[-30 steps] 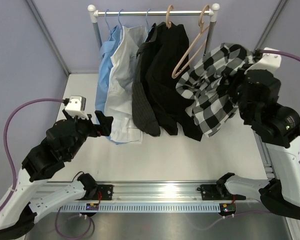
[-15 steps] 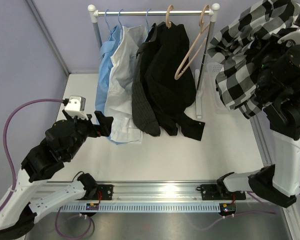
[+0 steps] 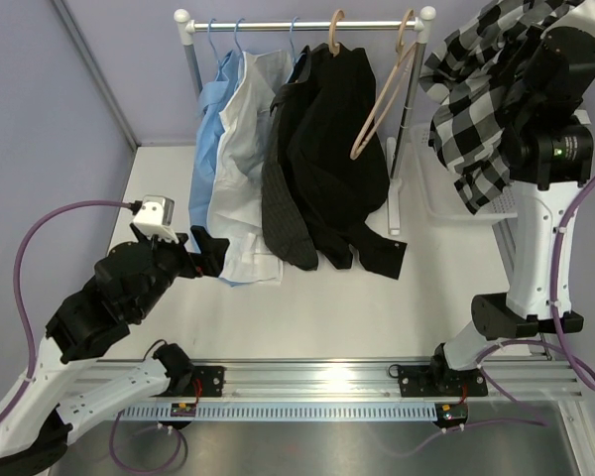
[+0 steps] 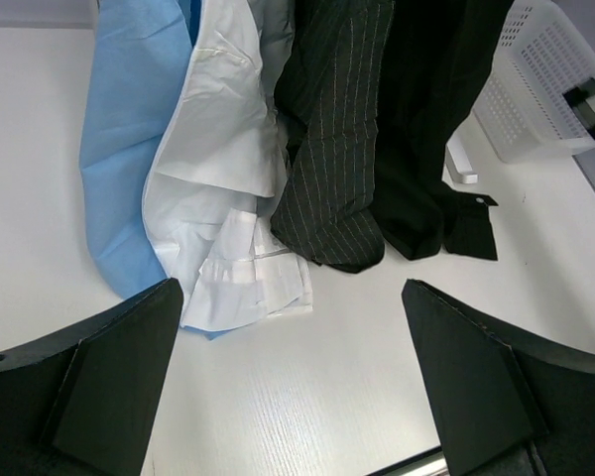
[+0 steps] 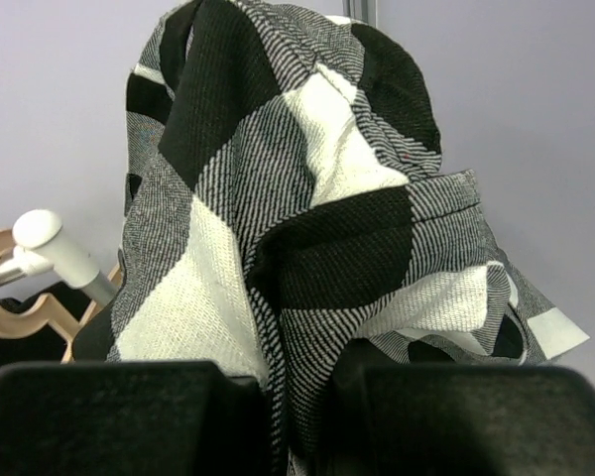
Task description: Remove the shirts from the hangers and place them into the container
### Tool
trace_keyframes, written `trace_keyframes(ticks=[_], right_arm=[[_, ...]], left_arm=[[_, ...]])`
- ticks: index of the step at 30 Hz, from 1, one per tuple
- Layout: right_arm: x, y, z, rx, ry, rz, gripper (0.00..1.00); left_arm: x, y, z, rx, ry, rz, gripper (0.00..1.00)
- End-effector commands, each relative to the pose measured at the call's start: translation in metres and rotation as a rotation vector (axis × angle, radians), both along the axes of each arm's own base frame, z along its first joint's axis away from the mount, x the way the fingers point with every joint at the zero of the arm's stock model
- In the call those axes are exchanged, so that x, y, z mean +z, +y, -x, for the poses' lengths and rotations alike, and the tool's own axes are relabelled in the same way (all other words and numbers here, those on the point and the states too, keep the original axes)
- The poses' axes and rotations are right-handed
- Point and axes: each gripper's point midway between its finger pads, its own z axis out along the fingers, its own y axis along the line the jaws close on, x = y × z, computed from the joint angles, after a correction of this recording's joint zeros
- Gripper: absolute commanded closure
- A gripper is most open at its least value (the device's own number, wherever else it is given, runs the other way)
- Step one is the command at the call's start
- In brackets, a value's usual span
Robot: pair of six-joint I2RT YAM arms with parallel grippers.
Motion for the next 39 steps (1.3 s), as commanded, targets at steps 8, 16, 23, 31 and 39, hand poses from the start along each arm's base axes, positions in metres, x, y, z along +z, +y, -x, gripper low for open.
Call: trace_keyframes(ticks=[8,16,23,31,39], right_arm=[[-0.022,-0.025,-0.046,0.105,-0.086,-0.116,1.00],[-0.129,-0.068,-0.091,0.081,0.039,-0.215,1.00],[-0.213,-0.104,-0.119,-0.005,0.162,-0.267,1.00],[-0.271,-0.110,-0.156,0.048,0.291,-0.280,1.00],[-0.380,-0.073,-0.171,0.199,0.605,-0.516,1.00]], left_arm=[[0.001,-0.004,-0.001,-0.006,-0.005,0.021,0.01],[-0.003,-0.007,0.000,-0.020,0.007,0.021,0.01],[-0.003,-0.006,0.001,-0.021,0.010,0.035,0.01],[-0.004,-0.006,0.001,-0.012,0.018,0.038,0.01],[-0.009,-0.010,-0.004,-0.002,0.039,0.023,0.01]])
